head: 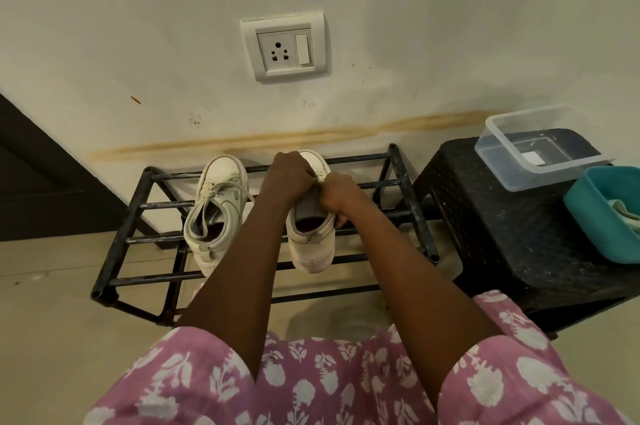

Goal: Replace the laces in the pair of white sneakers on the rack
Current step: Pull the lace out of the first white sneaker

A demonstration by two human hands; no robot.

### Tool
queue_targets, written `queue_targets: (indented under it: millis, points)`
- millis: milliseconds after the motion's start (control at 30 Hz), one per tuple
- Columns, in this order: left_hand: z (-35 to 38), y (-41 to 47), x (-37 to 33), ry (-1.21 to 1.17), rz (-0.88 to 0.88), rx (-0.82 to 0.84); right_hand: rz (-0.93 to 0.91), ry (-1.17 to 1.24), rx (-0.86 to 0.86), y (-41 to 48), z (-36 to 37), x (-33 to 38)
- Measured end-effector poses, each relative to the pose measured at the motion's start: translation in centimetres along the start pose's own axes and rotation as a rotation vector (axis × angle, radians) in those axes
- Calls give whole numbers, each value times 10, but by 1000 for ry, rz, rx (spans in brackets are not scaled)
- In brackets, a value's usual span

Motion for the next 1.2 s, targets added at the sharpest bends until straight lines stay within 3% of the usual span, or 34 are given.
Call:
queue_targets:
  millis: [200,433,567,900,1033,1200]
  points:
    - [7,0,-1,75,-45,-71,8,4,4,1,-1,0]
    - [-2,-3,10,-143,-45,-200,8,6,-2,-2,-3,1]
    - [-21,-4,30,-333,-168,-366,9,0,-12,-2,-2,0]
    - [-59,-19,86,-362,-536,-719,45,18,14,-3,-1,1]
    - [-54,-18,84,-250,-487,-620,43,30,13,-3,-1,1]
    - [-33,-5,40,-245,-126,-303,33,16,14,-3,-2,2]
Point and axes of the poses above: each hand's wrist, its own y-axis towards the middle knuckle, its own z-axis out of the palm, x = y × z, the point moved 3 cm from there along y, towards the middle knuckle, and after that the axes turned 4 degrees about -y, right-handed, at the moved point
